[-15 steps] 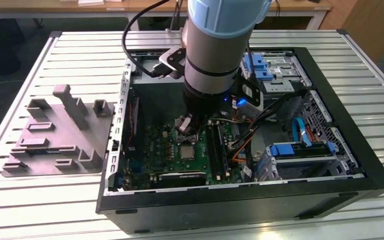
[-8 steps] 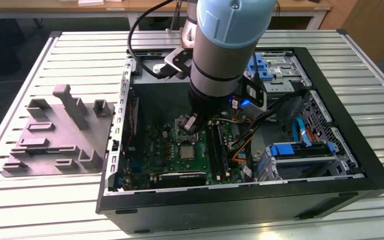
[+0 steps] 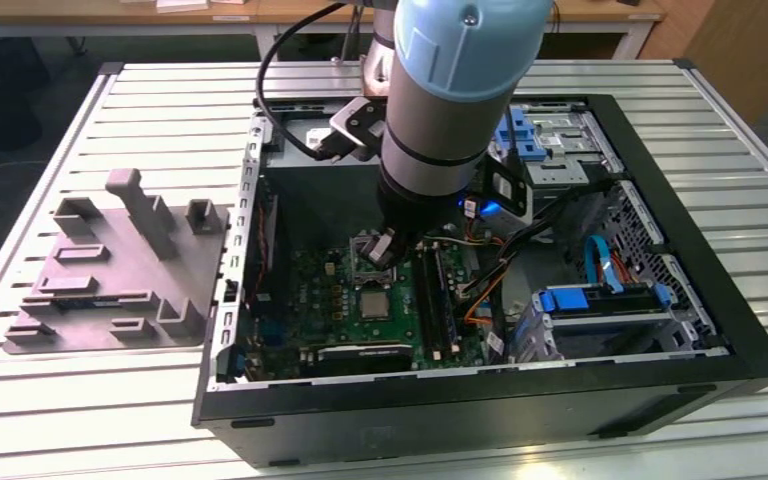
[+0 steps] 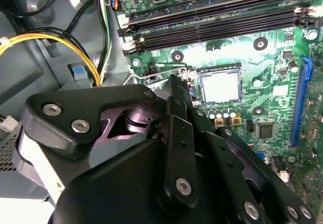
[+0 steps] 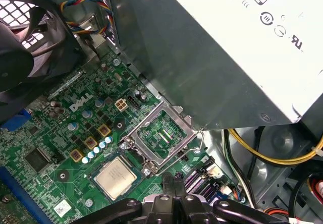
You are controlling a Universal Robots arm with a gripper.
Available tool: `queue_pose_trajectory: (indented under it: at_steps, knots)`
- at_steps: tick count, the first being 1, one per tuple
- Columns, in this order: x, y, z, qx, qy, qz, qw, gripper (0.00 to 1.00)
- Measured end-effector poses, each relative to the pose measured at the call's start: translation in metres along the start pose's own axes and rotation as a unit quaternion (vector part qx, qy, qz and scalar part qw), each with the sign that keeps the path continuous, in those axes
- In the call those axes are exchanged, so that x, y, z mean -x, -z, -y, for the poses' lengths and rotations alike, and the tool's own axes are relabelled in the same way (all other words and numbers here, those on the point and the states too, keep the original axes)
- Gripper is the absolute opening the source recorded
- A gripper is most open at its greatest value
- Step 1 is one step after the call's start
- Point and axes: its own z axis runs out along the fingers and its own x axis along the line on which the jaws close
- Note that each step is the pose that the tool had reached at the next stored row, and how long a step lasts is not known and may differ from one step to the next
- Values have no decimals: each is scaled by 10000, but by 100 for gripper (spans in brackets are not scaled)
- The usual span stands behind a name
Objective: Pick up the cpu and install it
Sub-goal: 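Close the cpu cover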
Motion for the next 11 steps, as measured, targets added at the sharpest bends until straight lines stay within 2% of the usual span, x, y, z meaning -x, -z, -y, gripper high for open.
queue_pose_trajectory:
  at_steps: [8,9,11]
  knots:
    - [0,-2,0,1,1,3,10000,11]
    - [-1,-3,1,23,2,27,10000,11]
    - [-1,-5,2,140,9,149,9998,11]
